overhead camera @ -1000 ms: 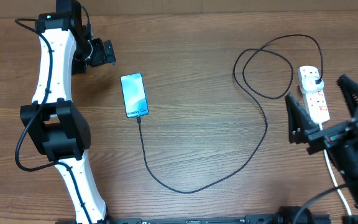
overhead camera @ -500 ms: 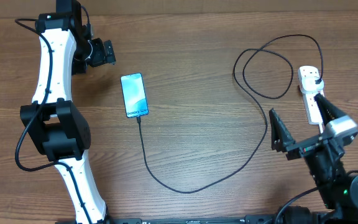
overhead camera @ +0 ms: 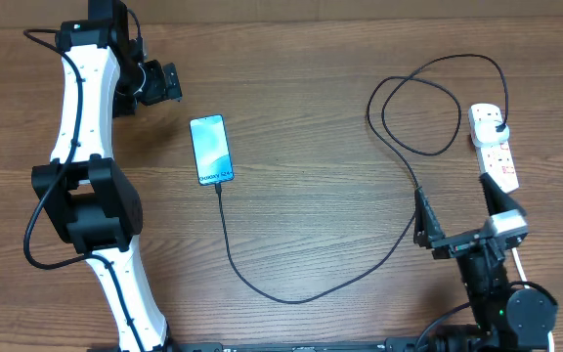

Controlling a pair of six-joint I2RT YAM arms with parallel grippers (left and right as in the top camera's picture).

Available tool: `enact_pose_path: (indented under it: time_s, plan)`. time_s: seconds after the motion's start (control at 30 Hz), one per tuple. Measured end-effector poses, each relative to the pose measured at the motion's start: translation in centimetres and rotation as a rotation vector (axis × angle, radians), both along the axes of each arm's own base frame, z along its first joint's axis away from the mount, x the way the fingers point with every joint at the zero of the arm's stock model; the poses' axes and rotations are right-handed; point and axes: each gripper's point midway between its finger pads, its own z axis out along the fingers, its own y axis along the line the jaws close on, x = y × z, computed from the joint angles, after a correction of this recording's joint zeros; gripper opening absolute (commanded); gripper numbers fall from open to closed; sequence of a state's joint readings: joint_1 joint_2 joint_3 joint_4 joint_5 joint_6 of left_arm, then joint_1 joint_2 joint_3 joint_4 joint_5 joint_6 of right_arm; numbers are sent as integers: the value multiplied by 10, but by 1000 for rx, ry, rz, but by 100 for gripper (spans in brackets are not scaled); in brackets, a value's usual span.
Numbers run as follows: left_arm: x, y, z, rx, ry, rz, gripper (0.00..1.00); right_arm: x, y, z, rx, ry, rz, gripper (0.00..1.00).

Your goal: Plug charger to phone and switch on socket

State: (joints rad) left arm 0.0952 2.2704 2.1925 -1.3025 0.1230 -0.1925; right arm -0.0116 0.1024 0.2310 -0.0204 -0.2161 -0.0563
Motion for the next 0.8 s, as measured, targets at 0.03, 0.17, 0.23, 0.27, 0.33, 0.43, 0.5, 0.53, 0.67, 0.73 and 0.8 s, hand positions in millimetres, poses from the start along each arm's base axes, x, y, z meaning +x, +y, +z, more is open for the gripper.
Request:
enact_pose_path:
  time_s: [0.03,0.17,0.23,0.27,0.33,0.43,0.5,0.53,0.67,0.73,0.8]
  plan:
    - [0,0,0,0,0,0,100,0,-1,-2,0,-8,-3,100]
    - [0,0,0,0,0,0,100,1,-2,-14,2,-46,-11,100]
    - [0,0,0,0,0,0,100,2,-2,-22,2,-42,-14,100]
    - [0,0,0,0,0,0,100,2,-2,-25,3,-38,-14,100]
    - [0,0,0,0,0,0,100,4,-2,-34,3,-21,-14,100]
    - [0,0,0,0,0,0,100,6,-2,-41,3,-6,-14,100]
    - [0,0,0,0,0,0,99,7,-2,-47,3,7,-14,100]
    - [0,0,0,0,0,0,100,8,-2,-51,3,14,-14,100]
    - [0,0,0,0,0,0,100,11,-2,-74,3,87,-13,100]
    - [0,0,0,0,0,0,100,11,-2,-78,3,103,-12,100]
    - [0,0,0,0,0,0,100,12,-2,-84,3,129,-11,100]
